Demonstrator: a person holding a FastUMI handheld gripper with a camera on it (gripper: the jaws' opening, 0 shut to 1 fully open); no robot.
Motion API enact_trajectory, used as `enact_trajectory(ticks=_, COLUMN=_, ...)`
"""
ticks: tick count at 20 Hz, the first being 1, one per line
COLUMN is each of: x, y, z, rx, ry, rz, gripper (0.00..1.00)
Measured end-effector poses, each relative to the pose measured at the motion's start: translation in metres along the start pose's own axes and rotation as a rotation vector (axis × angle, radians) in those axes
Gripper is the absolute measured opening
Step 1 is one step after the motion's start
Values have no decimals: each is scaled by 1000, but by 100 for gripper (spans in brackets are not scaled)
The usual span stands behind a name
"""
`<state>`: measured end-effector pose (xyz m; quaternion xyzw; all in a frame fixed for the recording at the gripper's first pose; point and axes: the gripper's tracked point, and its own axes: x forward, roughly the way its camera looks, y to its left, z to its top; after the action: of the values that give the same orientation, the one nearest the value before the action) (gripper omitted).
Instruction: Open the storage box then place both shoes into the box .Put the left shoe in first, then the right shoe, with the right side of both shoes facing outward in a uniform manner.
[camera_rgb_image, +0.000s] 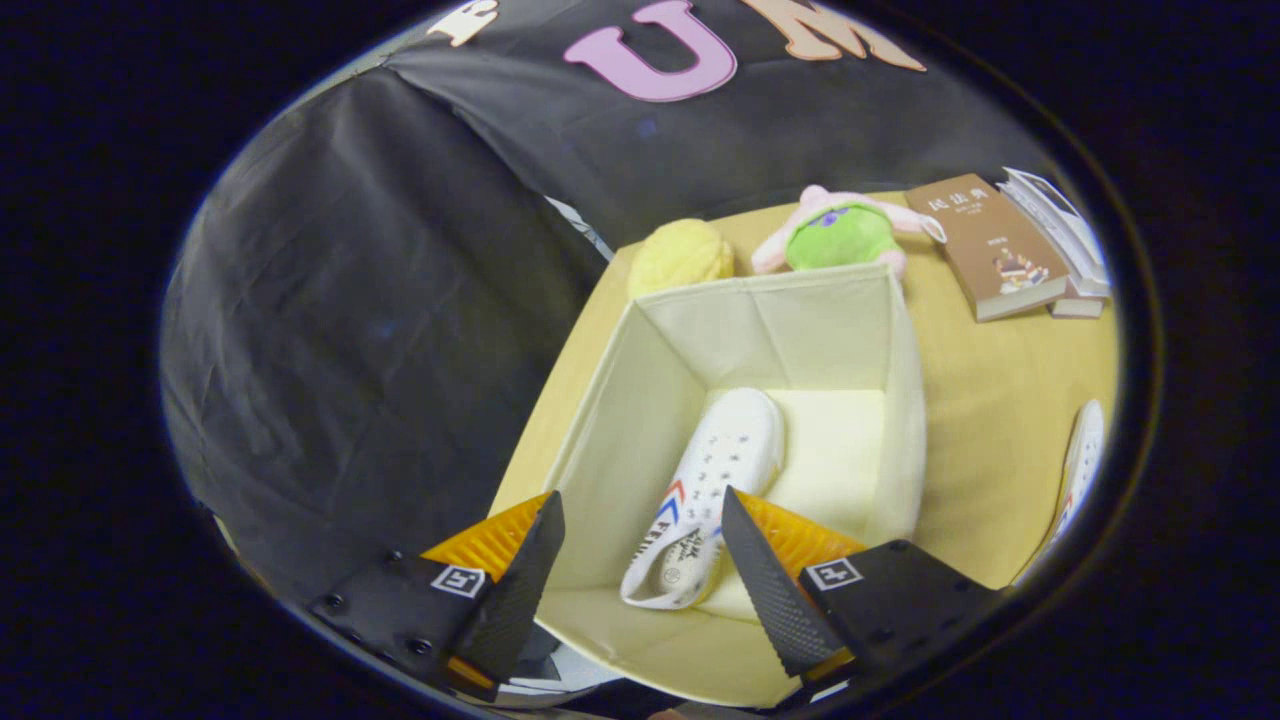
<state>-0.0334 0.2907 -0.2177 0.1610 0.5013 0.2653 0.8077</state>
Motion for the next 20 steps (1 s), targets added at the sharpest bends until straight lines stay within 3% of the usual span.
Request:
enact_trajectory(ticks=5, x=-50, y=-36, z=20, rx=-24, ry=-75, rz=-14, gripper=100)
enact_trajectory(ticks=20, x=-167, y=-212, z=35, rx=13, ry=-172, rz=-230, gripper=100)
